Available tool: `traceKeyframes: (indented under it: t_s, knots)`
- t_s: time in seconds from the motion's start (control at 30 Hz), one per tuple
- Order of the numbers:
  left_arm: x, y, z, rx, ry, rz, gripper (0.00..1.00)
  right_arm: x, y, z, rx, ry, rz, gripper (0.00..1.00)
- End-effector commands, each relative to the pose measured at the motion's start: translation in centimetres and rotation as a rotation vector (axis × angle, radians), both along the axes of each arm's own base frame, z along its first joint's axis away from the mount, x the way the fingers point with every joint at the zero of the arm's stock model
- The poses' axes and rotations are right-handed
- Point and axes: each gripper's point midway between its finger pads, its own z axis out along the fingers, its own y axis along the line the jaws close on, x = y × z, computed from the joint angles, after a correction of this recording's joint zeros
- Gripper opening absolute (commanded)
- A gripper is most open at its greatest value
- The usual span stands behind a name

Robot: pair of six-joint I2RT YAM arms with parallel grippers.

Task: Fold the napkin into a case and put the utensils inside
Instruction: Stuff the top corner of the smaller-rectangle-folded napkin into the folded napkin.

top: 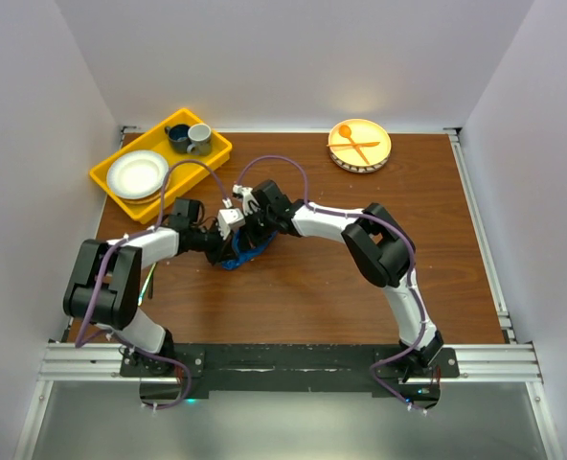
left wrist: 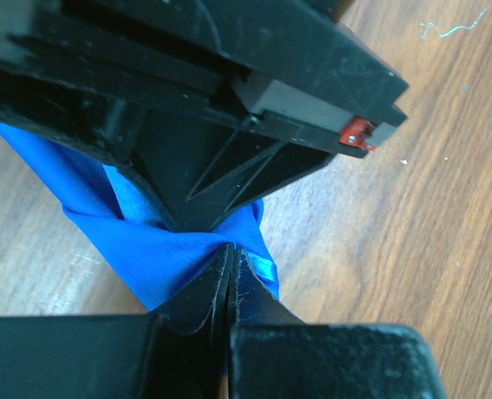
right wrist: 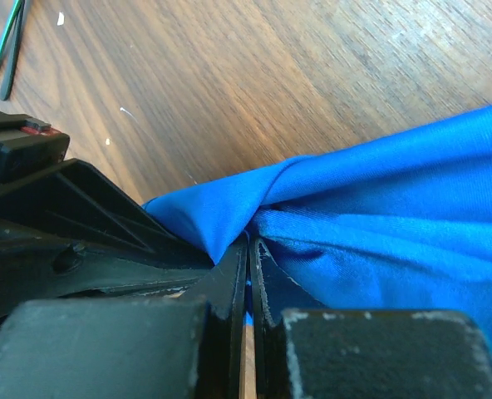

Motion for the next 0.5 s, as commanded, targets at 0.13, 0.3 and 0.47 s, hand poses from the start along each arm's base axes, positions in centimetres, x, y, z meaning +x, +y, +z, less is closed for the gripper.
traceKeyframes:
  t_s: [0.13,0.3,0.47]
  knots:
    - [-0.2,2.0,-3.2,0.148,0.056,0.013,0.0,-0.1,0.4,2.0,0.051,0.062,-0.045,0.0]
    - [-1.1,2.3,-3.6,0.173,0.074,-0.034,0.0,1.7,-1.5,5.3,0.047,0.041,-0.041,0.14]
    - [-1.3,2.1,-3.6,0.178,0.076,-0.07,0.0,4.2,-2.7,8.2,0.058,-0.046,-0.005,0.32]
